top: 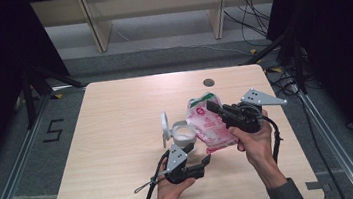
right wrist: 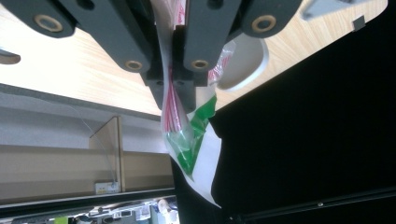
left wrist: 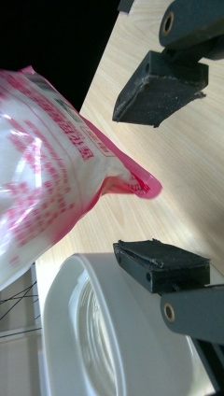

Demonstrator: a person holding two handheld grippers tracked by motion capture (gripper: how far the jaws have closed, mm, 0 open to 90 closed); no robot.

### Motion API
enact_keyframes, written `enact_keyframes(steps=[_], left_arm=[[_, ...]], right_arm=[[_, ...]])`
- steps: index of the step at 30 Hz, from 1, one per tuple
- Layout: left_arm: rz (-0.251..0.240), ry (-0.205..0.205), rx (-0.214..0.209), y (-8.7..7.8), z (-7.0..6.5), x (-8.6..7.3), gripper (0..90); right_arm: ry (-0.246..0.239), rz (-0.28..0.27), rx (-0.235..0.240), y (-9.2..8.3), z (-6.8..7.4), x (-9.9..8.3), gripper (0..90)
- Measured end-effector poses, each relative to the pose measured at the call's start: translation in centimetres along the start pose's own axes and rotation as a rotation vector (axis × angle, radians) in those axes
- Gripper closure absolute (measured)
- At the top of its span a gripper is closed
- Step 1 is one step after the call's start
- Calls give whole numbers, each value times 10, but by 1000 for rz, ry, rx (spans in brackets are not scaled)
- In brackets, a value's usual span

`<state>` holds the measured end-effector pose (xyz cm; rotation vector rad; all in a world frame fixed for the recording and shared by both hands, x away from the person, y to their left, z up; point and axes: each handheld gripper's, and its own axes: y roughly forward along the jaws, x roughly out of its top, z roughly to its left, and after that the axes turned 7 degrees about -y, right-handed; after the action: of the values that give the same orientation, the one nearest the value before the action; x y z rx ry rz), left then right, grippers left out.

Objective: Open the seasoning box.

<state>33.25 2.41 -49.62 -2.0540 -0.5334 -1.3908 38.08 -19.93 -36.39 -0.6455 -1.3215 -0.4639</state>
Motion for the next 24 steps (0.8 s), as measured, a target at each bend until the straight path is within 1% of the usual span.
enact_keyframes(steps=[1,2,3,4,5,6,7,8,9,10,11,12,13,14,15,16,17,18,19,20,21,22,23,24], left_arm=[[1,0,-4,-2,1,0,305],[1,0,-7,-4,1,0,305],[9,7,0,-6,2,1,304],[-5,4,-13,-6,3,0,304],[2,3,5,-8,3,1,302],[-7,-2,8,-8,5,0,302],[2,-1,11,-10,5,0,302],[4,1,7,-10,6,0,303],[8,2,7,-11,6,-1,303],[12,8,7,-11,5,-1,303],[14,10,7,-11,5,-2,302],[8,15,10,-9,4,-2,302],[17,24,12,-9,2,-2,301],[24,30,5,-9,1,-2,301],[23,33,-6,-9,0,-2,301],[23,33,-6,-9,0,-2,301],[17,29,-4,-8,0,-3,301],[19,29,-2,-8,1,-4,301],[28,29,5,-9,1,-3,301],[15,24,-1,-8,2,-3,301],[14,21,3,-9,2,-2,301],[14,21,3,-9,2,-2,299],[19,24,7,-10,2,-2,293],[16,60,-5,-10,3,-2,291]], right_arm=[[-6,8,-6,0,-1,-1,900],[-1,7,-14,2,-2,-3,900],[0,6,-16,3,-2,-4,900],[-6,34,-18,4,-3,-6,900],[-16,40,-26,7,-3,-8,900],[-13,34,-23,9,-3,-11,900],[-20,47,-28,11,-5,-13,900],[-25,47,-28,13,-6,-15,900],[-15,48,-37,12,-7,-16,900],[-30,57,-36,11,-10,-18,900],[-15,57,-35,8,-11,-19,900],[-9,59,-42,6,-11,-21,900],[-9,52,-39,3,-14,-25,900],[1,58,-43,1,-15,-28,900],[0,61,-46,-1,-17,-31,900],[2,75,-48,-3,-18,-34,900],[2,69,-46,-6,-20,-37,900],[2,67,-32,-8,-22,-37,900],[13,63,-38,-11,-22,-37,900],[4,60,-34,-13,-23,-38,900],[17,59,-20,-15,-23,-39,900],[7,68,-24,-19,-24,-40,900],[11,66,-35,-23,-23,-41,900],[9,75,-47,-27,-23,-41,900]])
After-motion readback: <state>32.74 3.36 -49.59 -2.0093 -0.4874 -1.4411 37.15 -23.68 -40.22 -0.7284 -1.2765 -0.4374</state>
